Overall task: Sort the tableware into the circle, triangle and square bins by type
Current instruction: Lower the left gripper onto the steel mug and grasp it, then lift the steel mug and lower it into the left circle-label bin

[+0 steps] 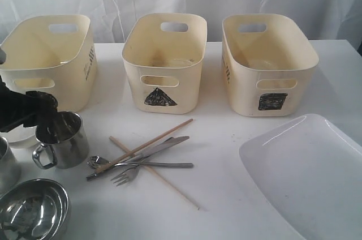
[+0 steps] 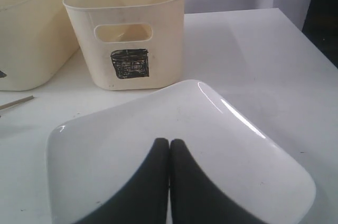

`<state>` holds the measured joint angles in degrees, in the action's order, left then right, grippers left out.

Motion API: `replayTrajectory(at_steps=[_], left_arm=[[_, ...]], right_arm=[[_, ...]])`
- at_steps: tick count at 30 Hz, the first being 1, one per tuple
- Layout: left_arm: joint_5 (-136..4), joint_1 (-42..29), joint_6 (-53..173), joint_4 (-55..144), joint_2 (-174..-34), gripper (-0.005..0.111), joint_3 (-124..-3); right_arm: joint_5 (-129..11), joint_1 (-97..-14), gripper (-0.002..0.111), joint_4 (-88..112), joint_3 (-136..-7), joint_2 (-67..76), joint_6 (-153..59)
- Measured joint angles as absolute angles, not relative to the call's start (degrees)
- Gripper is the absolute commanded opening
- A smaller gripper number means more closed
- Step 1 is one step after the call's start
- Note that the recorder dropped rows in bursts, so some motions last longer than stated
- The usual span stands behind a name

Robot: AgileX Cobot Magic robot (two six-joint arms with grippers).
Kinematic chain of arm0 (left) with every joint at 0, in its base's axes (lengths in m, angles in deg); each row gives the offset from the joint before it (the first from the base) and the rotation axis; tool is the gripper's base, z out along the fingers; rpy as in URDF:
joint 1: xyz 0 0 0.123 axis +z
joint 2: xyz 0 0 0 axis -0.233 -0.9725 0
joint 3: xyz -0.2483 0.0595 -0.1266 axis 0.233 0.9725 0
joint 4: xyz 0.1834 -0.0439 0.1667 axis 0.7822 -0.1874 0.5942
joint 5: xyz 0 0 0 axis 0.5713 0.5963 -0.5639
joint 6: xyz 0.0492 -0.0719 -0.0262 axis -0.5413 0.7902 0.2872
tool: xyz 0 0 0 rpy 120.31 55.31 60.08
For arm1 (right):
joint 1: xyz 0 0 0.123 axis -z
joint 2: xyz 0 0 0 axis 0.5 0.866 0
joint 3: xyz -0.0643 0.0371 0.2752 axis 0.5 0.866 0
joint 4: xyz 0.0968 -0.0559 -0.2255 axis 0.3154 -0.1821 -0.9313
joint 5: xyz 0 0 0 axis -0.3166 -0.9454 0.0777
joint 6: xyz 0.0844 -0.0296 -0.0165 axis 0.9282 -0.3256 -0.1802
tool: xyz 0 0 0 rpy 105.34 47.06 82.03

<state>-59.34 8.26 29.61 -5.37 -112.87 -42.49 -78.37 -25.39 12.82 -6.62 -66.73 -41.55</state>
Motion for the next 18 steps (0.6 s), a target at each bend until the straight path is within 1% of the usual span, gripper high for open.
replayTrajectory(at_steps=[3, 6, 15, 17, 18], left_arm=[[-62.5, 8.3, 29.1, -3.9, -115.8, 0.070, -42.7], [-60.1, 8.3, 28.0, -3.7, -119.5, 0.070, -44.8], [-56.7, 8.2, 25.3, -3.7, -123.3, 0.070, -47.3], [-56.6, 8.2, 25.2, -3.6, -123.3, 0.067, -47.3], [-56.6, 8.2, 25.1, -3.6, -123.3, 0.063, -47.3]], right_arm=[[-78.4, -25.4, 0.000, 12.8, -6.6, -66.7, -41.6], [-78.4, -25.4, 0.000, 12.8, -6.6, -66.7, -41.6], [-78.4, -25.4, 0.000, 12.8, -6.6, -66.7, -41.6], [-78.4, -25.4, 0.000, 12.8, -6.6, -66.7, -41.6], [-78.4, -25.4, 0.000, 12.8, -6.6, -66.7, -41.6]])
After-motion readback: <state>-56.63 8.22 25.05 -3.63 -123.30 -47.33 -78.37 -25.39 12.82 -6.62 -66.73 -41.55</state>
